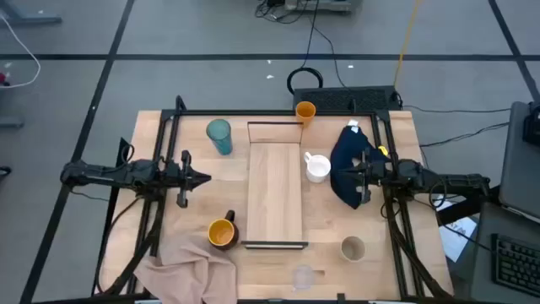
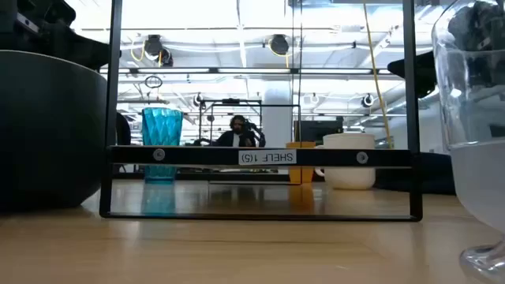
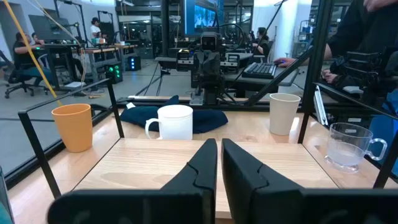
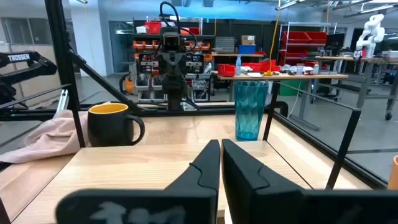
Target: Stack small to large cups/mugs on shelf
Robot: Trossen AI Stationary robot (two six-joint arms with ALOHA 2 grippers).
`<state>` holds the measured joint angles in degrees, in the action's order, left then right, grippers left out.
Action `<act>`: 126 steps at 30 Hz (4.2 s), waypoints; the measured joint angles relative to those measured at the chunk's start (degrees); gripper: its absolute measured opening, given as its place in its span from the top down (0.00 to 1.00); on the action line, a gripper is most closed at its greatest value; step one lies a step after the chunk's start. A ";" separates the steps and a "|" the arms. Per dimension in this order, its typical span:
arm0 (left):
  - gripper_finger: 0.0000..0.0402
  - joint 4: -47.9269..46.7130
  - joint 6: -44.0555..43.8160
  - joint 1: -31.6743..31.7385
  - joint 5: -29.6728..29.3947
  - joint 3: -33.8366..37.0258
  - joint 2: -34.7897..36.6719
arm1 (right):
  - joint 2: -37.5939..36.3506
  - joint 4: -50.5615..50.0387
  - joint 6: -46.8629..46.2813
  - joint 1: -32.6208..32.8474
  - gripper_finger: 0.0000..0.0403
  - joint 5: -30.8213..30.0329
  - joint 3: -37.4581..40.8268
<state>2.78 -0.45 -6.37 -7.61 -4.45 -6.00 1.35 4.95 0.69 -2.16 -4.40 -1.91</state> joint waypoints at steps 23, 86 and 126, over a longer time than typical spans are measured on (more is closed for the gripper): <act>0.94 -0.02 0.00 0.00 0.02 -0.01 0.02 | 0.01 0.00 0.00 0.00 0.98 0.00 -0.01; 0.94 32.90 -35.89 -0.02 -15.04 -0.04 0.02 | -0.03 60.30 -40.52 0.01 0.98 -0.20 0.02; 0.93 -42.83 -35.04 0.69 -24.38 -56.50 -31.23 | 34.93 -1.15 -27.04 -0.04 0.84 2.99 -46.78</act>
<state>-40.05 -35.48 -5.68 -32.00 -60.95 -37.22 36.28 3.80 -26.35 -2.20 -1.41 -48.70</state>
